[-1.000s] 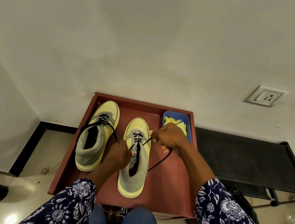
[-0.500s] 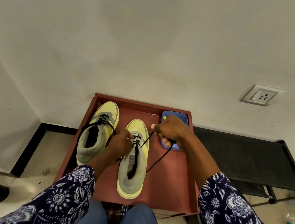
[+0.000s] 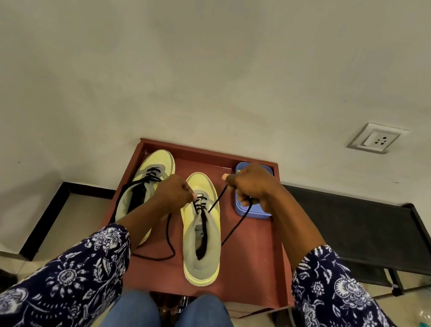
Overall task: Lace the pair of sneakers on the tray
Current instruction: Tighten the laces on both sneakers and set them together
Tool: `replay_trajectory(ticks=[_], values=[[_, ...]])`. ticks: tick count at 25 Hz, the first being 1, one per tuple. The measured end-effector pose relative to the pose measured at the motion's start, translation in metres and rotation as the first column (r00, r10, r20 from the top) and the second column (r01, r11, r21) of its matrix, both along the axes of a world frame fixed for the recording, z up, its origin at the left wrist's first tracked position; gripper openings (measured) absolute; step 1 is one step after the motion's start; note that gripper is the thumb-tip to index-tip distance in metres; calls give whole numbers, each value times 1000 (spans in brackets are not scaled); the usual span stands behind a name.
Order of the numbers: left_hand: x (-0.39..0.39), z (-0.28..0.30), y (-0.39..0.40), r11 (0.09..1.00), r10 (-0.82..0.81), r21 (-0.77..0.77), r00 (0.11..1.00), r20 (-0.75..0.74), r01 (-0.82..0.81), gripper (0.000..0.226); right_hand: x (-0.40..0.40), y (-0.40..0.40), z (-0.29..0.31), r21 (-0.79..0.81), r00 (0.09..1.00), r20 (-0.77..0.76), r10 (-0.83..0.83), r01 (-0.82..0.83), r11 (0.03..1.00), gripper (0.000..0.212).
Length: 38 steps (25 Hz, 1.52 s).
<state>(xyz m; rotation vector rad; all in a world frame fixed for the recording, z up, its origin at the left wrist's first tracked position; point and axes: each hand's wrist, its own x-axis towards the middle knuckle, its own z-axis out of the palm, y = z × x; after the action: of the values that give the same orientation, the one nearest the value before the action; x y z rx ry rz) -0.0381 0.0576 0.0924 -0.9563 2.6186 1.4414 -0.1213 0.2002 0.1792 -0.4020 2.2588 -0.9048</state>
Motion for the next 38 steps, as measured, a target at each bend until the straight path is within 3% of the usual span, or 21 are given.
replay_trajectory(ticks=[4, 7, 14, 21, 26, 31, 38], values=[[1, 13, 1, 999, -29, -17, 1000, -2, 29, 18, 5, 0, 9, -31, 999, 49, -7, 8, 999, 22], [2, 17, 4, 999, -29, -35, 999, -30, 28, 32, 5, -4, 22, -46, 1000, -26, -15, 14, 999, 5], [3, 27, 11, 994, -1, -111, 999, -54, -5, 48, 21, 0, 41, 19, 996, -65, 67, -66, 998, 10], [8, 27, 13, 993, 62, -97, 997, -41, -66, 46, 25, 4, 43, 33, 996, -59, 63, -61, 998, 27], [11, 29, 13, 993, 54, -103, 997, -47, -58, 47, 28, 3, 43, 42, 996, -52, 72, -70, 997, 14], [14, 42, 9, 978, 4, -210, 999, 51, 7, 53, 30, 0, 48, 47, 994, -55, 91, -88, 995, 7], [13, 93, 17, 981, -23, -190, 994, 111, 44, 26, 35, -8, 72, 35, 990, -76, 121, -118, 992, 15]])
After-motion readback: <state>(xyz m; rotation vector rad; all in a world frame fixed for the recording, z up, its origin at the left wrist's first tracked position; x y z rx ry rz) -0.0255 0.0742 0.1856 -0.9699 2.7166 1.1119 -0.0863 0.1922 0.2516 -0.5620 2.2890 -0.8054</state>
